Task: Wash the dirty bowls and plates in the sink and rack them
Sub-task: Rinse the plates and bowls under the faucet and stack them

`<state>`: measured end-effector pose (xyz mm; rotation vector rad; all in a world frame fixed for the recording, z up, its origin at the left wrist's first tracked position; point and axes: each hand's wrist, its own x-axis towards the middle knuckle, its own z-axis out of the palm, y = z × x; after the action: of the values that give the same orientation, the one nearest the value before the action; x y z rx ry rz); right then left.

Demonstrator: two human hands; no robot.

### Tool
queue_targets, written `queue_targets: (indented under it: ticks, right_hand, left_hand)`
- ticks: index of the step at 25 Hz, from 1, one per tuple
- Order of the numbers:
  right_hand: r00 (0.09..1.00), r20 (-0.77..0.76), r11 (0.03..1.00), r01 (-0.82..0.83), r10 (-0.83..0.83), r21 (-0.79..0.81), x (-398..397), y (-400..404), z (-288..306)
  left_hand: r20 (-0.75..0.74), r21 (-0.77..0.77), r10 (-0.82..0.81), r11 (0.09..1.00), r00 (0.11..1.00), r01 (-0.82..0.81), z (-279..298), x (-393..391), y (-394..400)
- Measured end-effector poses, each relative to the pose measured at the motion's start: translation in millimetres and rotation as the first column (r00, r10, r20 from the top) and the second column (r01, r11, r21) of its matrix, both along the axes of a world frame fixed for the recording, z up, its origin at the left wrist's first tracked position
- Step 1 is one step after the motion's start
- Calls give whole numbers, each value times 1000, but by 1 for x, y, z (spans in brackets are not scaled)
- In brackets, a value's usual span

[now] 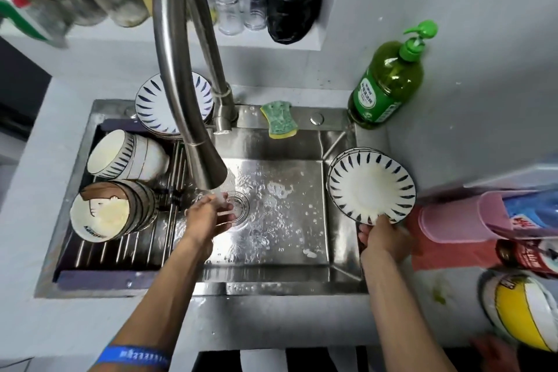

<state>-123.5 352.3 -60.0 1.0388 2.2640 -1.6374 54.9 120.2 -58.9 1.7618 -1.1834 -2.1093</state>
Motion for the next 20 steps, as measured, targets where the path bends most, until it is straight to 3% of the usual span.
queue_targets:
  ticks: [3, 6, 8, 11, 15, 17, 20]
  right_hand:
    - [988, -136, 998, -70, 68, -8, 4, 2, 15]
    - [931, -222, 957, -284, 290, 59, 32, -20, 41]
    - [900, -176, 913, -407, 398, -14, 64, -57, 41]
    - [896, 5, 880, -434, 443, -191, 107, -116, 22]
    - [843, 104, 827, -481, 527, -291, 122, -144, 13]
    - [798, 75, 788, -569, 598, -235, 114, -144, 14]
    - [701, 56, 702, -712, 711, -14, 98, -141, 20]
  left_hand:
    - [-20, -16, 53, 998, 998, -53, 7, 2, 2]
    - [-73, -10, 87, 996, 994, -88, 12, 6, 5]
    - [-130, 35, 116, 993, 985, -113, 14, 12, 4]
    - [-184, 54, 73, 996, 980, -64, 8, 26, 5]
    - [-229, 20, 156, 988, 961, -156, -18, 45, -6]
    - [-271, 89, 197, 980, 942, -180, -29, 46, -5]
    - [-375, 288, 323, 932, 869, -222, -32, 39, 12]
